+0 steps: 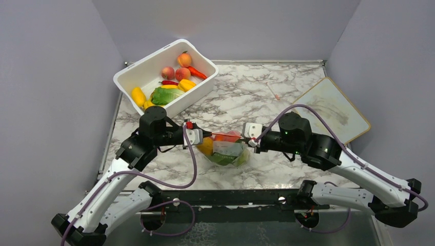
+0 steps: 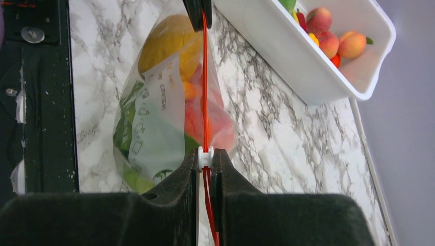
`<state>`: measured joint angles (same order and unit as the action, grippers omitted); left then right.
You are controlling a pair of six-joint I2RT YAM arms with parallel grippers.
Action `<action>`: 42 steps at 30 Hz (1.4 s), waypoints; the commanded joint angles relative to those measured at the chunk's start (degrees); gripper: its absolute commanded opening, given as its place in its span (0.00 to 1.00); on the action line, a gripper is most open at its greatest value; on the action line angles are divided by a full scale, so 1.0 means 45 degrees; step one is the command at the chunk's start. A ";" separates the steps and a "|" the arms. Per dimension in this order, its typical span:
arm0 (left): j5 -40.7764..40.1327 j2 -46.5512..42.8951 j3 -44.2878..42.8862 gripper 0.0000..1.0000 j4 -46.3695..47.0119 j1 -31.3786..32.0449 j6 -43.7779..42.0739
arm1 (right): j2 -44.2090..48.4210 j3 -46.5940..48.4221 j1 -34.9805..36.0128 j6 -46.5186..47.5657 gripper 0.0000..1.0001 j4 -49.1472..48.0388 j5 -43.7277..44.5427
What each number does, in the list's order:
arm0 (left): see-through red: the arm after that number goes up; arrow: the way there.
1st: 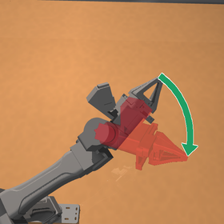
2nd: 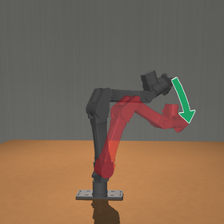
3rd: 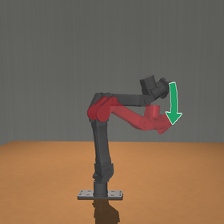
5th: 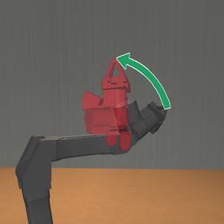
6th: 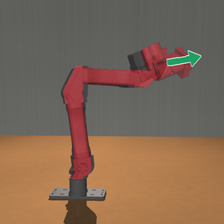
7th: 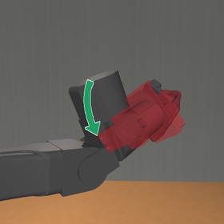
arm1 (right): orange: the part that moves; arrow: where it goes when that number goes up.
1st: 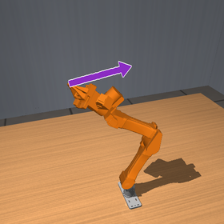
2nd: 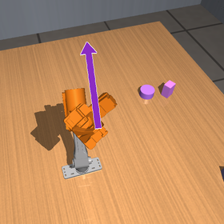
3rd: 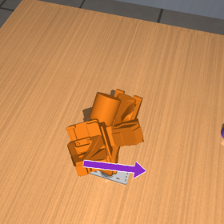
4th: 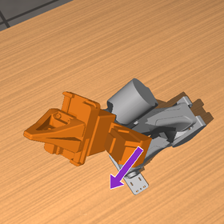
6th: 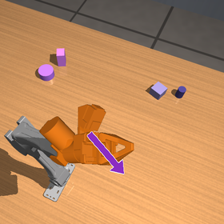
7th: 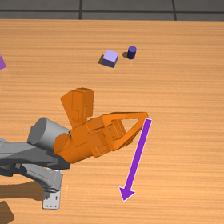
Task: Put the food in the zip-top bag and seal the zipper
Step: Zip the zipper food storage bag at the center of the board, then place the zipper food storage bag at the center of the board.
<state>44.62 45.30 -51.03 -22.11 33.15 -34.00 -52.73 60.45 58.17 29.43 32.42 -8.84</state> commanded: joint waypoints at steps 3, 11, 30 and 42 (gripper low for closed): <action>-0.2015 -0.0402 -0.0338 0.00 -0.0629 -0.0193 -0.0158 | 0.1249 0.0507 -0.0037 -0.0335 0.01 0.2265 0.2263; -0.1767 -0.0565 -0.0087 0.00 -0.0559 -0.0198 -0.0051 | 0.2329 0.0543 -0.0040 -0.1146 0.01 0.3352 0.2599; -0.0701 -0.3359 -0.0155 0.00 -0.2884 -0.0198 0.1200 | 0.3480 -0.2321 -0.0041 -0.5571 0.01 -0.0441 -0.6197; -0.5228 -0.2166 0.1573 0.39 0.0141 -0.0198 0.4382 | 0.0805 -0.3911 -0.0048 -0.8255 0.01 -0.2782 0.2543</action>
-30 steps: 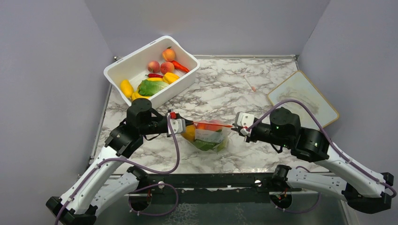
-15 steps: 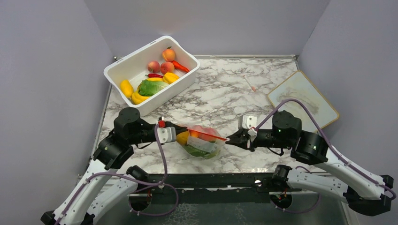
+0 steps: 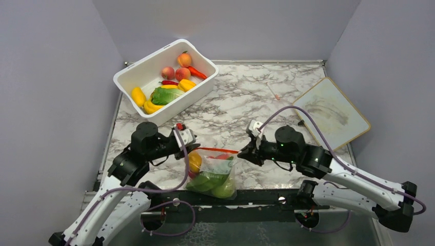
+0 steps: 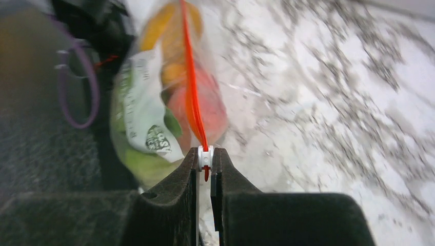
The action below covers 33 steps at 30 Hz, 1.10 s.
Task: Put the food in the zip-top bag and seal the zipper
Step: Place the zipper food storage bag at the center of the board.
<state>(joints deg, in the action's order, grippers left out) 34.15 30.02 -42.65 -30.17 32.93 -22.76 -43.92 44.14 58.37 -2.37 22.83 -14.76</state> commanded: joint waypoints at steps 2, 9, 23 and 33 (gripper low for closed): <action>-0.2857 0.1828 -0.0649 0.57 0.2135 -0.0149 0.2249 | -0.1776 -0.0335 -0.0109 -0.1422 0.01 -0.0674 0.5084; -0.4425 0.1807 -0.1116 0.99 0.3248 -0.0144 0.3543 | -0.2410 -0.0765 -0.0283 -0.1059 0.01 -0.2145 0.7378; -0.8268 0.0466 -0.0270 0.99 0.3113 -0.0149 0.4962 | -0.5091 -0.0046 -0.2825 0.0117 0.01 -0.4460 0.7711; -1.0173 0.0320 0.0226 0.99 0.3104 -0.0149 0.6894 | -0.6496 0.0992 -0.3998 0.0227 0.01 -0.4670 0.7891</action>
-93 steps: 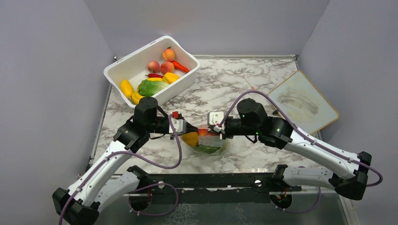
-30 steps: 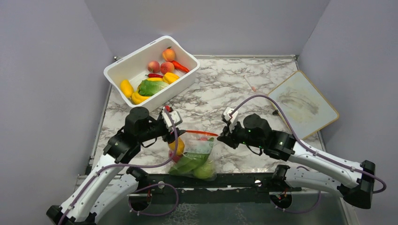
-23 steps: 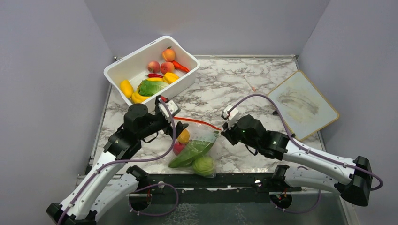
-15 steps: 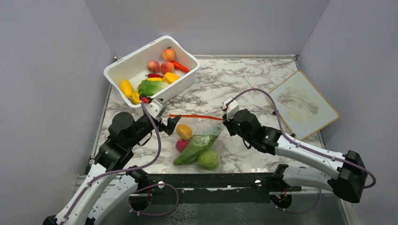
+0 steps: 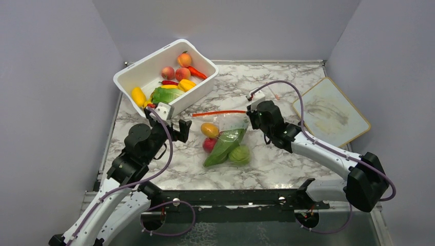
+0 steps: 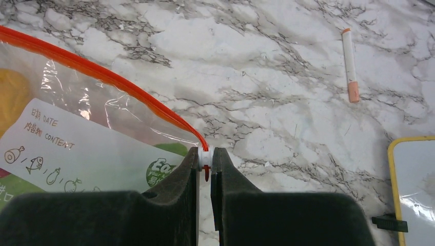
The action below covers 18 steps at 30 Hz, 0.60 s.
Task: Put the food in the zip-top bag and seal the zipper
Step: Place the zipper food storage bag at the center of the board.
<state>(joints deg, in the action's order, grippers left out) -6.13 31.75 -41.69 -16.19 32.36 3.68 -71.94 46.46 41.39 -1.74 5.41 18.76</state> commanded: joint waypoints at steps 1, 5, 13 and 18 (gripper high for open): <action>-0.1124 0.0032 -0.0039 0.99 -0.0085 -0.0018 0.1030 | -0.0254 0.0501 -0.0231 0.0034 0.02 -0.0744 0.0579; -0.1096 0.0368 -0.0225 0.99 -0.0307 -0.0018 0.1466 | 0.0229 0.0753 -0.0232 -0.0256 0.26 -0.0161 0.0748; -0.1353 0.1118 -0.0744 0.99 0.0082 -0.0023 0.2820 | 0.2073 0.1446 -0.0232 -0.0910 0.79 0.1232 -0.0445; -0.0796 0.0934 -0.0953 0.99 0.0266 -0.0023 0.2683 | 0.3304 0.1788 -0.0232 -0.1817 0.91 0.2108 -0.1303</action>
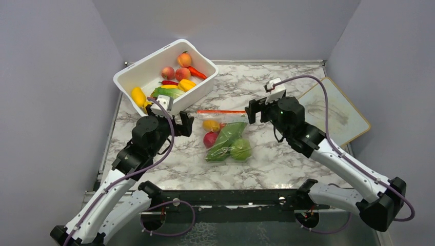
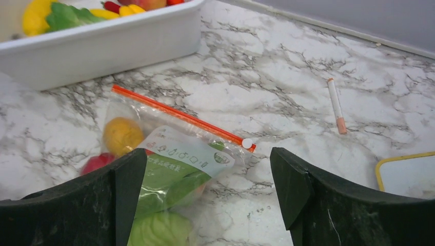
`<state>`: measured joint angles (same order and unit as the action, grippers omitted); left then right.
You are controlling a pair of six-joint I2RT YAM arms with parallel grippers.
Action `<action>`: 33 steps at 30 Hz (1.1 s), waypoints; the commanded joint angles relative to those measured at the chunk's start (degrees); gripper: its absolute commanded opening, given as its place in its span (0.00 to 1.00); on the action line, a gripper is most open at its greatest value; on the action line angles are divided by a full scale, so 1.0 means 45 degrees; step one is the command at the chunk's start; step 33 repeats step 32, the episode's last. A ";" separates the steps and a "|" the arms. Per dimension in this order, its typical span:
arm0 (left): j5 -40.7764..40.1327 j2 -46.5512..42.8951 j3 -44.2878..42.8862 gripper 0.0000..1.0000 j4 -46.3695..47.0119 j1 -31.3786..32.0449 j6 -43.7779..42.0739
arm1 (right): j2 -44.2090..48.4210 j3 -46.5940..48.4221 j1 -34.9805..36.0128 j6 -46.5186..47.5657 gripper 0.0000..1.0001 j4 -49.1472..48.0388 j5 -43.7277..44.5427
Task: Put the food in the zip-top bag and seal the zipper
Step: Place the zipper food storage bag at the center of the board, then reset both arms
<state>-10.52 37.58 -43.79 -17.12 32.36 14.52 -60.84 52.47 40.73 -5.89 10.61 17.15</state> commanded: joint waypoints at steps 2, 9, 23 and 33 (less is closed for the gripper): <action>0.0257 -0.0622 -0.0420 0.99 0.0808 -0.0028 0.0288 | 0.1502 0.0512 -0.0091 -0.1178 0.92 0.1234 -0.1484; 0.0254 -0.0901 -0.1238 0.99 0.0847 -0.0023 0.0114 | 0.3587 0.0272 -0.0086 -0.3047 0.92 0.1796 -0.2806; 0.0421 -0.1454 -0.0369 0.99 0.1597 -0.0023 0.1000 | 0.4376 0.0172 -0.0086 -0.4983 0.89 0.2428 -0.3508; 0.0167 -0.1288 -0.0418 0.99 0.1006 -0.0023 0.0795 | 0.4390 -0.0152 -0.0086 -0.5127 0.89 0.2572 -0.3003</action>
